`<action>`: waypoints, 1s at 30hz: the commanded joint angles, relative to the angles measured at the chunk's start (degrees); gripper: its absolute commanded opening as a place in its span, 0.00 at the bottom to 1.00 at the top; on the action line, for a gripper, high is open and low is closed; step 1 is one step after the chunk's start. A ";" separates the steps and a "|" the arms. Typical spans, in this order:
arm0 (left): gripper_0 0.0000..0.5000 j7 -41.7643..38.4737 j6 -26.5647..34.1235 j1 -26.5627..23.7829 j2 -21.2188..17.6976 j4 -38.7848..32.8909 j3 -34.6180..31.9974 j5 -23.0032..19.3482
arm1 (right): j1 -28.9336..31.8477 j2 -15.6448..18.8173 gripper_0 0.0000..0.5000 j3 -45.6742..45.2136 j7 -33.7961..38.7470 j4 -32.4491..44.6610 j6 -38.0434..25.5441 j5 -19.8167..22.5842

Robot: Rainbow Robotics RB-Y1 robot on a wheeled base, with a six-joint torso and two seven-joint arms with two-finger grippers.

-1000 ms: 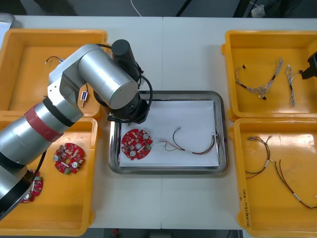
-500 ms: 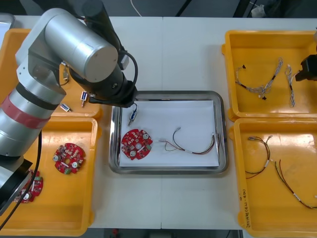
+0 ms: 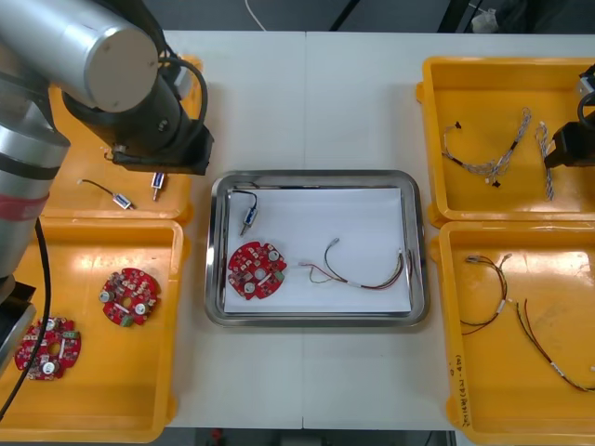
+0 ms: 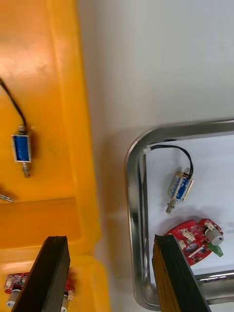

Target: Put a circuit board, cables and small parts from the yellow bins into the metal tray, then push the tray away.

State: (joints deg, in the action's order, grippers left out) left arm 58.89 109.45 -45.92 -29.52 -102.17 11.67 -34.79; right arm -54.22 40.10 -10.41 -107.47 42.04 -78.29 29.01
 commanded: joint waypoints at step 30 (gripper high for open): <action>1.00 0.79 -7.24 -3.65 -4.40 12.35 -15.36 11.50 | 0.96 -2.75 1.00 -2.60 0.15 -1.96 6.13 1.40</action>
State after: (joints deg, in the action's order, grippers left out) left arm 58.89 103.66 -46.04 -31.67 -90.87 -2.19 -24.41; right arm -53.70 37.63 -11.57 -107.45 39.45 -72.97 29.74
